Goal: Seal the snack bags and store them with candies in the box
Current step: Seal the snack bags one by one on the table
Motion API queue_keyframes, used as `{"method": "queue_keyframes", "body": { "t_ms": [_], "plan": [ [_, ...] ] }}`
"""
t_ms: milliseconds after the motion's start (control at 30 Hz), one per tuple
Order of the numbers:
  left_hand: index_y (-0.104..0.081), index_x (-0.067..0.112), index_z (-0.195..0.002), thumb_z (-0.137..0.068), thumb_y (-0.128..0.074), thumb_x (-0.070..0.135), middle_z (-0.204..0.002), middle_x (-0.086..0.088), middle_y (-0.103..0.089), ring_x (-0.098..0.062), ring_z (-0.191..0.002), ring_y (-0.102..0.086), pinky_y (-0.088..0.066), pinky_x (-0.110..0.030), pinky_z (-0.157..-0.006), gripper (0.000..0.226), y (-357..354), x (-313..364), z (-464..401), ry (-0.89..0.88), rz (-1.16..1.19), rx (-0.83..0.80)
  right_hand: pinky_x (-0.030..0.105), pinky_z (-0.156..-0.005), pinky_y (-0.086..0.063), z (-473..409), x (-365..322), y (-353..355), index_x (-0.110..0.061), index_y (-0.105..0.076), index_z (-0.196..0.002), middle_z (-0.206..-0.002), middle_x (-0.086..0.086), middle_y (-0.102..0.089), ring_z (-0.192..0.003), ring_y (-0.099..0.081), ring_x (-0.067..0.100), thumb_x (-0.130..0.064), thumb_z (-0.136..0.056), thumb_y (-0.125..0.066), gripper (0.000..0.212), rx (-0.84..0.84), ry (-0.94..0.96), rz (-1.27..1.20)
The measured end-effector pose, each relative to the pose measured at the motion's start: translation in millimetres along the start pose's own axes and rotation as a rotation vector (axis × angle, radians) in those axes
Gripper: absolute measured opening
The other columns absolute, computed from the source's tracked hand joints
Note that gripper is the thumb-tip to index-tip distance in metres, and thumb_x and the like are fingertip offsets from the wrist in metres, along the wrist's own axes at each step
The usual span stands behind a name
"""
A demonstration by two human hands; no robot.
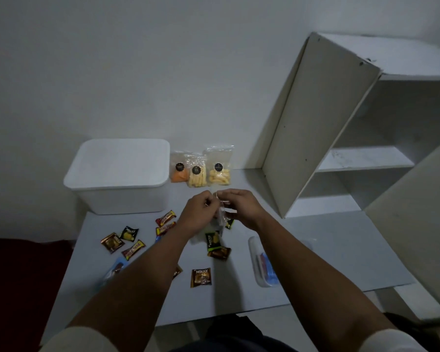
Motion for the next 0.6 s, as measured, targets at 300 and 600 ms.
{"method": "queue_keyframes", "body": {
  "t_ms": [300,600],
  "plan": [
    [-0.054,0.000,-0.068,-0.087,-0.058,0.028,-0.072,-0.021,-0.063,-0.022,-0.061,-0.054,-0.042,-0.035,-0.058,0.034,21,5,14,-0.041,-0.236,0.010,0.031,-0.071,-0.057,6,7,-24,0.000,-0.075,-0.096,-0.091,0.013,-0.076,-0.083,-0.073,0.015,-0.016,-0.095,-0.069,0.017,0.117,0.136,0.211],
    [-0.046,0.018,-0.054,-0.084,-0.051,0.041,-0.064,-0.011,-0.066,-0.027,-0.059,-0.061,-0.048,-0.036,-0.057,0.038,36,4,4,0.117,-0.319,0.206,0.043,-0.082,-0.061,-21,-17,-23,-0.008,-0.078,-0.091,-0.088,0.012,-0.077,-0.087,-0.072,0.027,-0.013,-0.089,-0.067,0.011,0.349,0.260,1.022]
  ]
}}
Point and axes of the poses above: each hand's wrist, its own z-axis away from the middle knuckle, its own y-axis out of the back of the hand, x = y × z, the point moved 2 cm from there along -z, towards the middle knuckle
